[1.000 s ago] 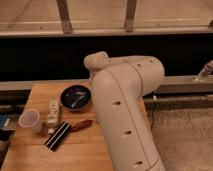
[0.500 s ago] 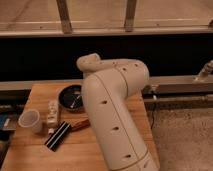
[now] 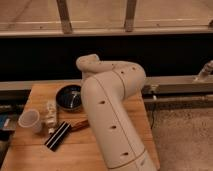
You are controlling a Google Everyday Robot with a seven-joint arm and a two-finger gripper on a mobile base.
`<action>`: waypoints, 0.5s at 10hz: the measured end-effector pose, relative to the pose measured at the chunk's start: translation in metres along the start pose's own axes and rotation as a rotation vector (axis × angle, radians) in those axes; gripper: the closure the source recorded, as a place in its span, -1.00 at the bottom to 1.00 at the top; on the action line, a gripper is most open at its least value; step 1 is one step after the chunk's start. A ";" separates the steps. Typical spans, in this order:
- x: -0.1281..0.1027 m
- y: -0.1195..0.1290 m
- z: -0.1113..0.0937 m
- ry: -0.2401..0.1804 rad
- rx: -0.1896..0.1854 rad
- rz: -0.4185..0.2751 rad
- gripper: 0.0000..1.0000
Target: Push the ceramic bowl across the table
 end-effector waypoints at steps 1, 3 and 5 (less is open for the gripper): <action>0.000 0.010 0.003 0.012 -0.005 -0.017 1.00; 0.000 0.034 0.007 0.031 -0.014 -0.061 1.00; 0.002 0.066 0.011 0.055 -0.022 -0.115 1.00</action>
